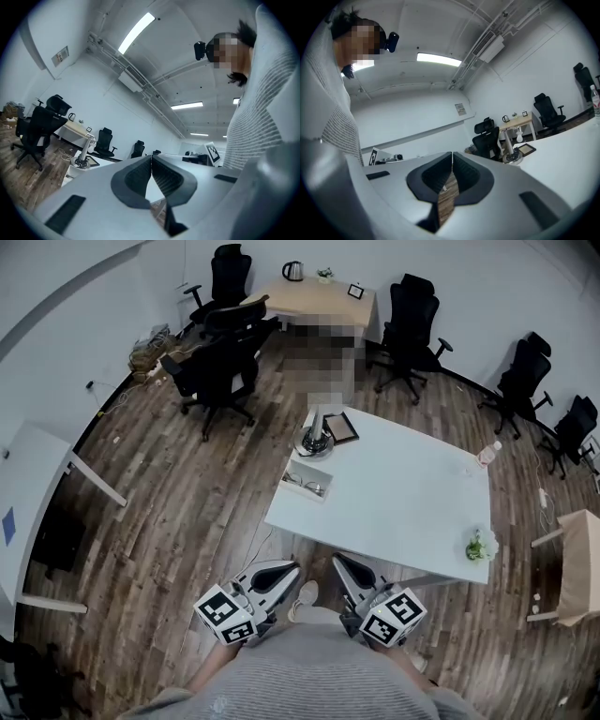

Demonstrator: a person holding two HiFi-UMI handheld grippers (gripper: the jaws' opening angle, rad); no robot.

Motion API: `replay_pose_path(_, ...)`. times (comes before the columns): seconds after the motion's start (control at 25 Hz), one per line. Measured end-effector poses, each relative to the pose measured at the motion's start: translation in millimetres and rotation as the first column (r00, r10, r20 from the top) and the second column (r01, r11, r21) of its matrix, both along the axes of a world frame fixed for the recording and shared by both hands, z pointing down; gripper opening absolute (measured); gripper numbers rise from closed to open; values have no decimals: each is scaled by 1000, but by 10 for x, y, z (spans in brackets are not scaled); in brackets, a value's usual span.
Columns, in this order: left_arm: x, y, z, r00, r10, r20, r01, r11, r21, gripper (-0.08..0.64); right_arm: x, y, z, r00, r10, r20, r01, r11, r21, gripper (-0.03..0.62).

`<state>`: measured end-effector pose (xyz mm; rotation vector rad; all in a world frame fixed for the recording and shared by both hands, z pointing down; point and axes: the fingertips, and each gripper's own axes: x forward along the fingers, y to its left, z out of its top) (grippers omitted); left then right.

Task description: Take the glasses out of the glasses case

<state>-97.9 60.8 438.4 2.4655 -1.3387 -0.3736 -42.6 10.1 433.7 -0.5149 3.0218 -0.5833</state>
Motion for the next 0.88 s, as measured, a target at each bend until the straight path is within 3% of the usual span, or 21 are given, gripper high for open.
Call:
replay_pose_path(0.16, 26, -480, -79, 997, 69, 38, -70, 997, 15, 14, 63, -557, -85, 997, 75, 17, -75, 997, -10, 17)
replay_pose_path(0.52, 115, -1224, -69, 981, 164, 108, -165, 986, 1, 14, 164, -1290, -126, 990, 137, 30, -136, 990, -24, 17)
replay_pose_path(0.76, 127, -1493, 2, 936, 230, 265, -231, 973, -28, 13, 191, -1652, -177, 985, 165, 59, -163, 986, -28, 17)
replay_pose_path(0.88, 108, -1574, 98, 932, 248, 264, -244, 969, -49, 14, 196, -1732, -131, 983, 174, 58, -172, 985, -23, 17)
